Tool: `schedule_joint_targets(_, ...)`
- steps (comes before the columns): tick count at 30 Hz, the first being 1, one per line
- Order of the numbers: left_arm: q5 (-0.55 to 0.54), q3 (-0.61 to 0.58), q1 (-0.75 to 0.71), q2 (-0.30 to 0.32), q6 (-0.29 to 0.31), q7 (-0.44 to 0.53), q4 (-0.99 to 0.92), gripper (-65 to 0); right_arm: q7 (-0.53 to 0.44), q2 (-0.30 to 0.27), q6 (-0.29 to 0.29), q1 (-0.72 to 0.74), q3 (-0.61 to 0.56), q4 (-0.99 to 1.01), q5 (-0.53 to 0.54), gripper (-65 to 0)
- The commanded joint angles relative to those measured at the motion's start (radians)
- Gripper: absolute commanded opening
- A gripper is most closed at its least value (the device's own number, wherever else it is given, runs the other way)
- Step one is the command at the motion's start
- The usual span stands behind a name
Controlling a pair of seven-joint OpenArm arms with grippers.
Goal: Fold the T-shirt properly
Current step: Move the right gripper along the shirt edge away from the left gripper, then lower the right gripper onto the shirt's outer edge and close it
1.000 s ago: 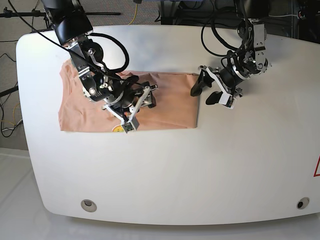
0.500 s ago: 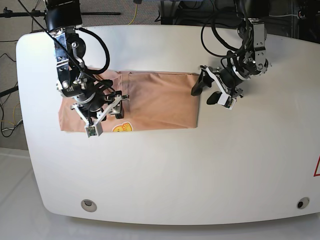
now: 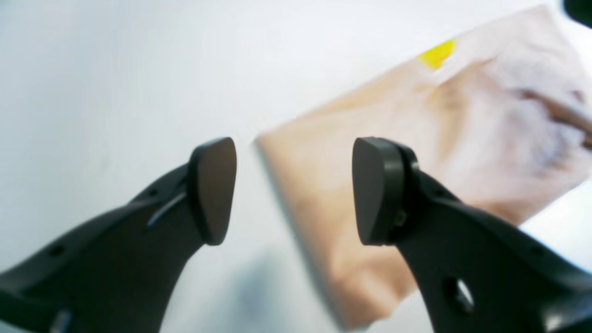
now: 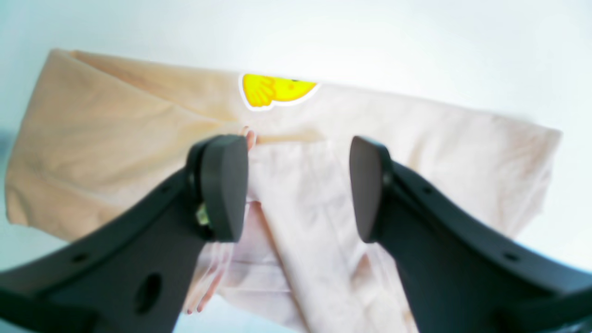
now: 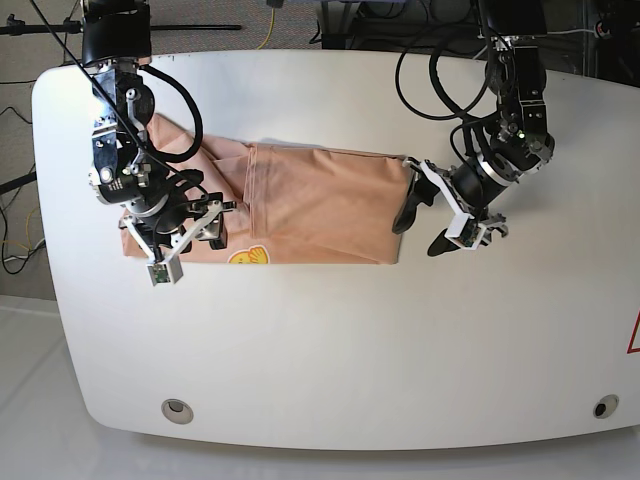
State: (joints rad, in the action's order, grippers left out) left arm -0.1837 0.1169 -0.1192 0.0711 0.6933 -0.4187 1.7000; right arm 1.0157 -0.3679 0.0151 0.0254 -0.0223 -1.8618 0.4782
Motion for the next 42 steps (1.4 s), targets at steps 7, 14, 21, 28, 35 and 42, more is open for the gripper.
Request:
schedule_joint_targets(7, -0.015, -0.059, 0.016, -0.001, 0.005, 0.022, 0.016, -27.5, -0.018, -0.013, 0.0, -0.045, 0.158, -0.014, 0.0, -31.9)
schedule_joint_targets(14, -0.015, -0.072, 0.037, -0.018, 0.005, 0.03, -0.125, -27.5, -0.021, -0.015, 0.0, -0.097, 0.298, -0.014, 0.0, -31.9)
schedule_joint_targets(21, -0.017, -0.069, 0.083, -0.014, 0.005, 0.037, -0.291, -27.6, -0.024, -0.013, -0.002, -0.12, 0.39, 0.038, 0.0, -31.9)
schedule_joint_targets(28, -0.015, -0.069, 0.083, 0.016, 0.005, 0.119, -0.378, -31.9, -0.048, 0.03, -0.017, -0.132, 0.468, 0.129, 0.001, -31.9)
schedule_joint_targets(35, -0.015, -0.069, 0.079, 0.02, 0.005, 0.119, -0.392, -32.3, -0.076, 0.07, -0.154, -0.127, 0.549, 0.244, 0.004, -31.9)
schedule_joint_targets(42, -0.013, -0.069, 0.068, 0.042, 0.005, 0.12, -0.389, -32.4, -0.077, 0.114, -0.294, -0.104, 0.621, 0.345, 0.004, -31.9)
